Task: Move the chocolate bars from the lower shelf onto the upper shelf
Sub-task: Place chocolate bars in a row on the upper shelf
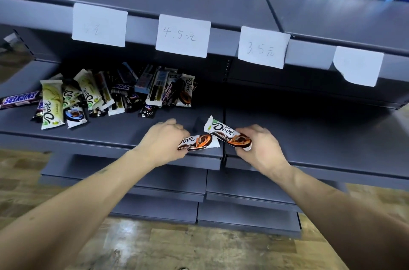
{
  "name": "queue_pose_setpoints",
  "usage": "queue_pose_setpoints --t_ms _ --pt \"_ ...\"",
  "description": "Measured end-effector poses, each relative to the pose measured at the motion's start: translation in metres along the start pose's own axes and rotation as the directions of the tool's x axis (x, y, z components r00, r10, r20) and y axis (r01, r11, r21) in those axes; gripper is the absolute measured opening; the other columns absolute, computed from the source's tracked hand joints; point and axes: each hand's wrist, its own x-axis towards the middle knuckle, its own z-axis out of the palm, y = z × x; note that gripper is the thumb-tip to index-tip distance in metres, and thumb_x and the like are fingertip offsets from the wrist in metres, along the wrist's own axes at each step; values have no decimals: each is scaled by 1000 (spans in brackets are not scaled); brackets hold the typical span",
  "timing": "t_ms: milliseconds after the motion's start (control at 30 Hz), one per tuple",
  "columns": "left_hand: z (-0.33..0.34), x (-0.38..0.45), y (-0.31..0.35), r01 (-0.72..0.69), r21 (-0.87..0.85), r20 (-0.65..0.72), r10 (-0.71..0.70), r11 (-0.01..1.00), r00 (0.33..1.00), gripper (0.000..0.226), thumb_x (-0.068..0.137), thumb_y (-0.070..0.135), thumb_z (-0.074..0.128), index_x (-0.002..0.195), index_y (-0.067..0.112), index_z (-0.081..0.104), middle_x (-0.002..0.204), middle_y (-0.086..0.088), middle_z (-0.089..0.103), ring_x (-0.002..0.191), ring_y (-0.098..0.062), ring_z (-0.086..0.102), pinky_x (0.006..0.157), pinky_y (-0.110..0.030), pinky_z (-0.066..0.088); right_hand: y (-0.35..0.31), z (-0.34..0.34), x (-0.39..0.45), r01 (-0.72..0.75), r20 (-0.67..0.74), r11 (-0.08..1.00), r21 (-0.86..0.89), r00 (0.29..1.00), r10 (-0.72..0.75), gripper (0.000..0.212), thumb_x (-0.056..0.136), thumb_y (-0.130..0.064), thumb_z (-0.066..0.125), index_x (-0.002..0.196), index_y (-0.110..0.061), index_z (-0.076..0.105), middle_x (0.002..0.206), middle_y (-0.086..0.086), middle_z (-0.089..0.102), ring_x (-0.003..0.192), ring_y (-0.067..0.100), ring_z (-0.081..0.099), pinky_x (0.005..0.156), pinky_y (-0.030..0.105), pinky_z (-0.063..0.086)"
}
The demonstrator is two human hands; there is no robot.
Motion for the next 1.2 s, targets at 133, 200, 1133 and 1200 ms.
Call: queue_pose_setpoints --t_ms 133,200,1133,1200 --pt "-8 -21 18 -75 1 -147 75 997 986 43 80 42 67 120 27 63 101 8 67 96 -16 57 81 -29 46 5 -20 -13 49 -23 999 -8 999 -49 46 83 -24 68 129 -27 60 118 -9 58 108 18 49 91 31 47" --pt "-14 -30 26 -119 22 -179 121 993 976 45 72 40 76 113 24 68 95 8 70 89 -17 62 75 -31 52 7 -31 -17 85 -26 996 -23 996 -85 47 83 -24 68 129 -28 60 118 -11 56 109 16 48 91 31 47" --pt "-192 -46 319 -267 242 -599 360 933 715 47 76 43 64 117 21 66 100 9 67 88 -17 62 67 -34 53 157 -329 -195 259 -416 932 -254 840 -347 50 84 -18 71 132 -18 58 122 1 56 112 24 48 96 31 42" --pt "-203 -41 327 -247 244 -610 346 938 713 48 73 38 75 116 20 67 98 8 67 86 -17 62 67 -29 51 160 -343 -193 252 -424 933 -258 838 -344 50 85 -18 71 133 -18 57 123 0 55 113 23 47 97 29 38"
